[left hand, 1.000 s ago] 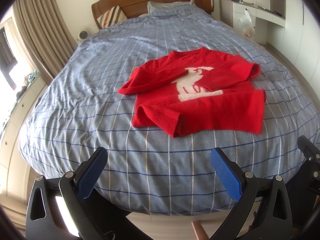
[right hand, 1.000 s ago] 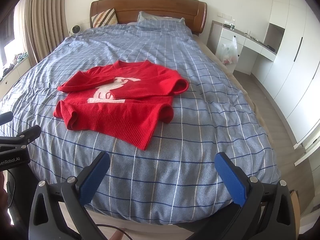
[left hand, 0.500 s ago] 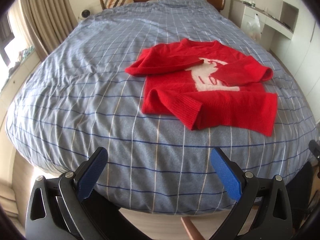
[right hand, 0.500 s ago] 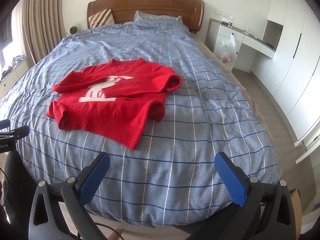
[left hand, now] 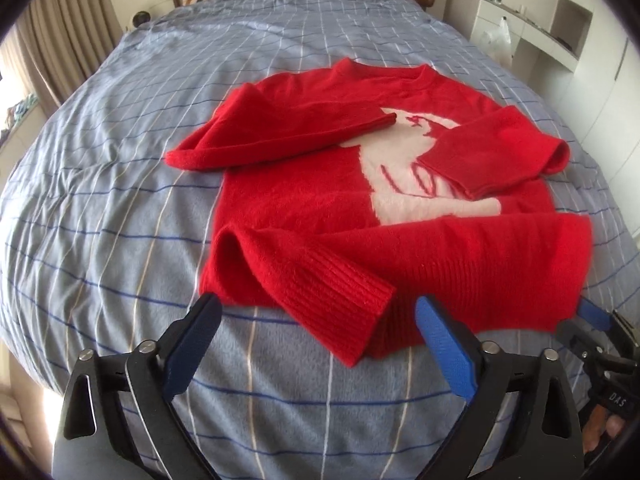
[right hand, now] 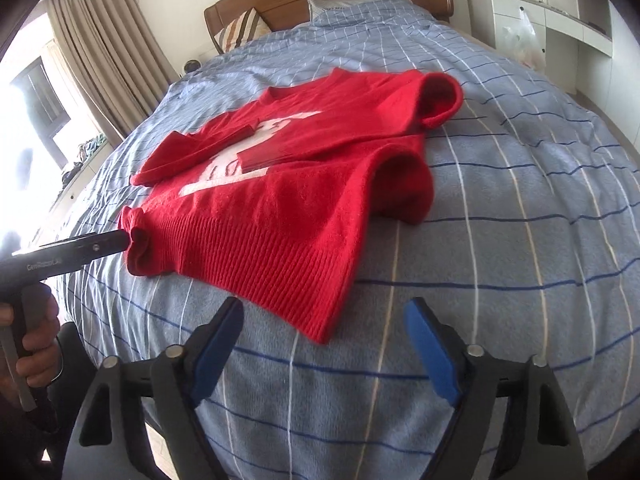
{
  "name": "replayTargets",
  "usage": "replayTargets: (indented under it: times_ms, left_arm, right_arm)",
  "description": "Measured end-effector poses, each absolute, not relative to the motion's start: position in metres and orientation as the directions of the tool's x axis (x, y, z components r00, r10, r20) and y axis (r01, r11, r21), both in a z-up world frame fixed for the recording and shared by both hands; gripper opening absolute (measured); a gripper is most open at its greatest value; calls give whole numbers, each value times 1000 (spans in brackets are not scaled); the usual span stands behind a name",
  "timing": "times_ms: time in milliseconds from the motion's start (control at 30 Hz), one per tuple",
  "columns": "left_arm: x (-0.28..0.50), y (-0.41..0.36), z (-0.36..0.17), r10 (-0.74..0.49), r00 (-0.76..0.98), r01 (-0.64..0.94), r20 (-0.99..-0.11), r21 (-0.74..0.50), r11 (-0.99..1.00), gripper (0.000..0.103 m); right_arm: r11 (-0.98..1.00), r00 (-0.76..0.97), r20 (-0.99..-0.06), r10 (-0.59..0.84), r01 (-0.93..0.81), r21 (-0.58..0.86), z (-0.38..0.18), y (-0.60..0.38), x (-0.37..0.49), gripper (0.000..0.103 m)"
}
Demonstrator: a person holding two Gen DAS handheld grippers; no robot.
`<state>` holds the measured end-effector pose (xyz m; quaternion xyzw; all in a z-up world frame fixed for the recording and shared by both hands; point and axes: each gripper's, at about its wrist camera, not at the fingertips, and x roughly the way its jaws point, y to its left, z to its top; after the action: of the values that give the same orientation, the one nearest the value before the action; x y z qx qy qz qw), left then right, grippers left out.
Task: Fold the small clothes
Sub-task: 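Grasp the sweater hem with the left tool while the right tool grasps the hem beside it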
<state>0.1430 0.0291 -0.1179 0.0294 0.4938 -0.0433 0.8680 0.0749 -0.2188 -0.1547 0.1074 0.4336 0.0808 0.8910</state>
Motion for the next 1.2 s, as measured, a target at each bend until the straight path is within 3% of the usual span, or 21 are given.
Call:
replayTargets:
  times_ms: [33, 67, 100, 167, 367, 567, 600, 633, 667, 733, 833, 900, 933, 967, 1000, 1033, 1067, 1200]
  left_arm:
    - [147, 29, -123, -43, 496, 103, -867, 10, 995, 59]
    - [149, 31, -126, -64, 475, 108, -878, -15, 994, 20]
    - [148, 35, -127, -93, 463, 105, -881, -50, 993, 10]
    - [134, 49, -119, -137, 490, 98, -861, -102, 990, 10]
    - [66, 97, -95, -306, 468, 155, -829, -264, 952, 10]
    - [36, 100, -123, -266, 413, 175, -871, -211, 962, 11]
    - [37, 100, -129, -258, 406, 175, -877, -202, 964, 15]
    - [38, 101, -132, -267, 403, 179, -875, -211, 961, 29]
    - [39, 103, -133, -277, 411, 183, -869, -219, 958, 53]
    - [38, 109, -132, -260, 449, 170, -855, -204, 964, 80]
    - [42, 113, -136, -239, 447, 152, -862, -191, 970, 82]
    - [45, 113, -145, -218, 427, 128, -878, -180, 975, 79]
    - [47, 111, -152, -217, 409, 123, -887, -182, 976, 67]
    - [49, 108, -160, -225, 379, 122, -898, -193, 974, 37]
    - [51, 106, -169, -235, 340, 116, -911, -208, 971, 15]
    - [53, 104, -178, -241, 312, 100, -919, -220, 970, 4]
    - [53, 104, -182, -230, 313, 74, -922, -217, 973, 2]
    - [41, 108, -170, -165, 346, 62, -924, -153, 986, 2]
  right_arm:
    - [959, 602, -758, 252, -52, 278, -160, -220, 81, 55]
    - [955, 589, -764, 266, -50, 294, -164, -220, 86, 36]
    - [947, 581, -762, 286, -50, 317, -166, -222, 88, 14]
    - [931, 574, -752, 325, -54, 361, -162, -227, 86, 5]
    - [874, 519, -727, 450, -89, 478, -131, -251, 38, 5]
    - [873, 396, -795, 460, -36, 487, -163, -250, 4, 5]
    - [881, 392, -806, 443, -27, 472, -171, -248, 6, 5]
    - [885, 392, -811, 434, -17, 465, -179, -246, 8, 5]
    - [887, 396, -812, 429, -12, 462, -185, -246, 11, 5]
    - [900, 410, -819, 402, -12, 436, -191, -243, 14, 10]
    - [888, 411, -808, 422, -7, 460, -193, -244, 15, 20]
    - [876, 415, -796, 442, -7, 483, -193, -247, 12, 34]
    - [870, 420, -789, 449, -4, 493, -192, -249, 10, 34]
    - [863, 423, -782, 459, -3, 505, -194, -250, 11, 34]
    - [855, 423, -774, 471, -3, 519, -196, -250, 13, 34]
    - [849, 419, -770, 481, -3, 528, -199, -250, 15, 30]
    - [851, 411, -777, 477, 5, 525, -203, -250, 17, 4]
    - [904, 384, -846, 370, 62, 424, -199, -255, 11, 3]
